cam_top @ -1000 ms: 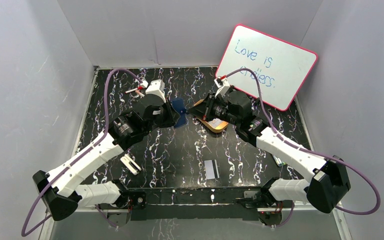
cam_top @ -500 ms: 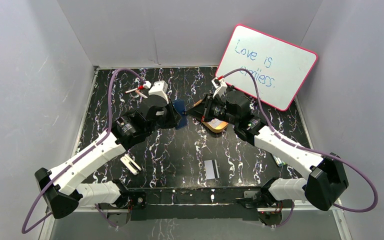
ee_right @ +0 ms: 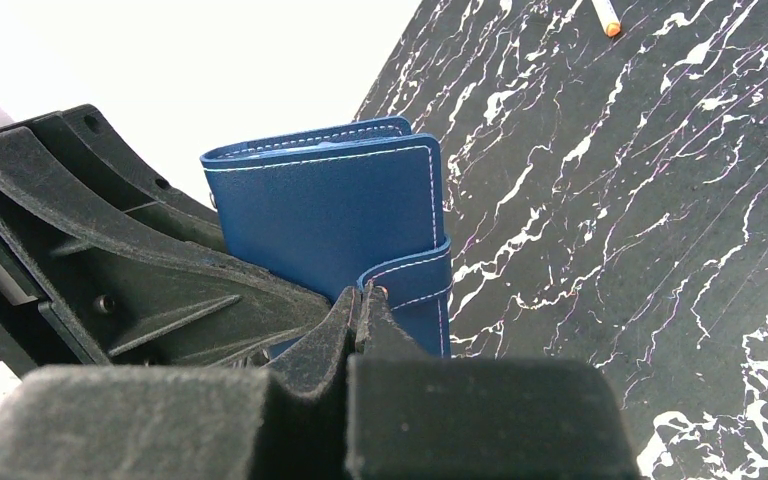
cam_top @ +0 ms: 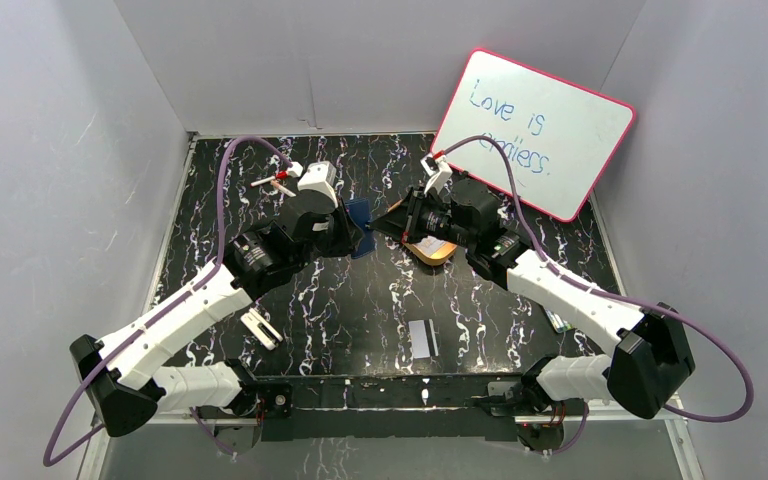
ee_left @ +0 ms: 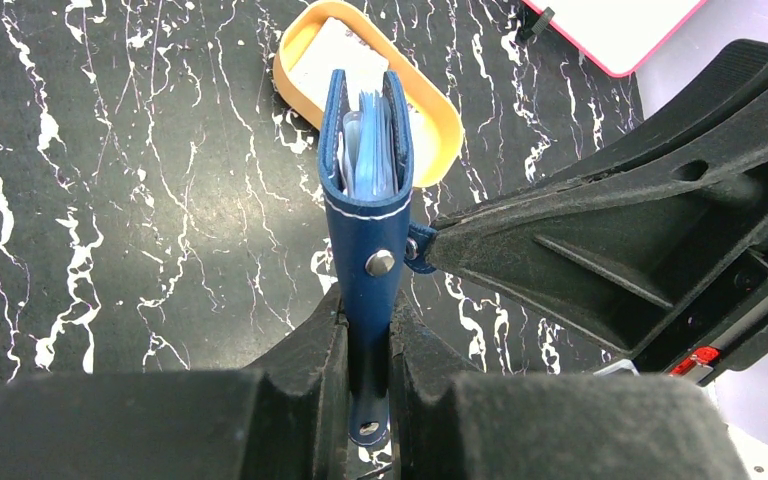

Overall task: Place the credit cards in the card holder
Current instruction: Close the card holder.

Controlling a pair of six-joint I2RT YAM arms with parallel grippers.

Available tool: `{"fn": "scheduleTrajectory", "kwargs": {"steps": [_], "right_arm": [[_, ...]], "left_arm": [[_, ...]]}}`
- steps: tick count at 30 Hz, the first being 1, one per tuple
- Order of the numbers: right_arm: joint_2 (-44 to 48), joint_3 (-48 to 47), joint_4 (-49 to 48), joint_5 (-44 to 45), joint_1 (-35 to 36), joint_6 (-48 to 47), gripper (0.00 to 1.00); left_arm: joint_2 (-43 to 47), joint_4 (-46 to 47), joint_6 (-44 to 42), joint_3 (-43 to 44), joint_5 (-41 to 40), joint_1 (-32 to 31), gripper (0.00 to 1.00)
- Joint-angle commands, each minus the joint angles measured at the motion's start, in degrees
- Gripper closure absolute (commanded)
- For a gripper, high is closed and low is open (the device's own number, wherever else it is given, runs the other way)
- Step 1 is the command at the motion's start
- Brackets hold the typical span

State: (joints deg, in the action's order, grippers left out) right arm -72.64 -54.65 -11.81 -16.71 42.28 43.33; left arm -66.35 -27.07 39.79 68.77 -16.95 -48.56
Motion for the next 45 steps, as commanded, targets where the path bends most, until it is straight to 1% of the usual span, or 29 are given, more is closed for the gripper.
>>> {"fn": "scheduleTrajectory", "kwargs": {"steps": [1,12,27,45], "right_arm": [[-0.1,-3.2,-4.4,-3.0,0.1,0.4,1.00],[-0.7,-3.4,-5.1,-3.3,0.1,1.2,1.00],[-0.8,-4.3,-3.3,-0.5,0.3,1.1,1.00],[-2.1,-6.5,1.2,1.8,1.5,-2.5,1.00]], "left_arm": [[0.2,1.3,-0.3,2.3,-1.6,-0.4,1.00],[0.4,2.7,0.2,1.8,-0.3,-0.4,1.00],[0.4,3.3,0.7,1.0,0.2,-1.0,1.00],[0.8,3.7,0.6,1.0,-1.3,-1.4,1.00]]}}
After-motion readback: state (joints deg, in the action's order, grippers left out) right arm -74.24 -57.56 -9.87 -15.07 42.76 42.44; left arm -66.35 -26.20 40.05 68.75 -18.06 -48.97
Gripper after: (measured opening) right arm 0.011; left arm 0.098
